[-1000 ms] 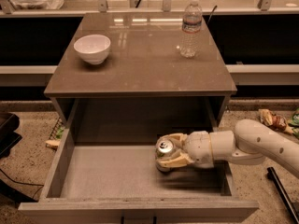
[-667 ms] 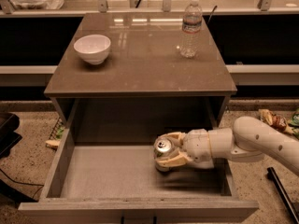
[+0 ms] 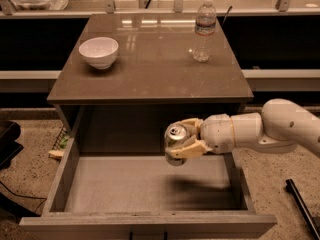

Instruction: Pick 7up can from top drawer and place on counter

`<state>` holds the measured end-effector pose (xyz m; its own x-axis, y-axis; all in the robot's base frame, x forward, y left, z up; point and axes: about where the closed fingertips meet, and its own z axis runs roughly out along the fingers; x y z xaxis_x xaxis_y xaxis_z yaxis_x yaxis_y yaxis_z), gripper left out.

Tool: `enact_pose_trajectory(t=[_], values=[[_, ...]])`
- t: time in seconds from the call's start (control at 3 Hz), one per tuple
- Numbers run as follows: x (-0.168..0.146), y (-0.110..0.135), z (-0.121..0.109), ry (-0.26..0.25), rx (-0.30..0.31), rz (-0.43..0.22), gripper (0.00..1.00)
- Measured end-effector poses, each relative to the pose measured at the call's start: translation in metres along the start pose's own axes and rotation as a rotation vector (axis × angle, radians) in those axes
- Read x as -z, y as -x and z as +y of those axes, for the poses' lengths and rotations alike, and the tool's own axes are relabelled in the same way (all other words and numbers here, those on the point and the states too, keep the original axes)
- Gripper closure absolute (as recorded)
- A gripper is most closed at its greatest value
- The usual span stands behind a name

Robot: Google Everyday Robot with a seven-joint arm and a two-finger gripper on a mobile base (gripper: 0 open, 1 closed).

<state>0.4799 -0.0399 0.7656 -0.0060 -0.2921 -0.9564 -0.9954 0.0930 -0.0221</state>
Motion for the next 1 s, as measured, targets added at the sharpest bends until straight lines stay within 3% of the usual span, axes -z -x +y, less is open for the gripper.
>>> enact_pose_trajectory(t=[0.33, 1.0], values=[[0.011, 0.052, -0.009, -0.015, -0.007, -0.028, 1.00], [0.003, 0.137, -0.066, -0.078, -0.015, -0.098, 1.00]])
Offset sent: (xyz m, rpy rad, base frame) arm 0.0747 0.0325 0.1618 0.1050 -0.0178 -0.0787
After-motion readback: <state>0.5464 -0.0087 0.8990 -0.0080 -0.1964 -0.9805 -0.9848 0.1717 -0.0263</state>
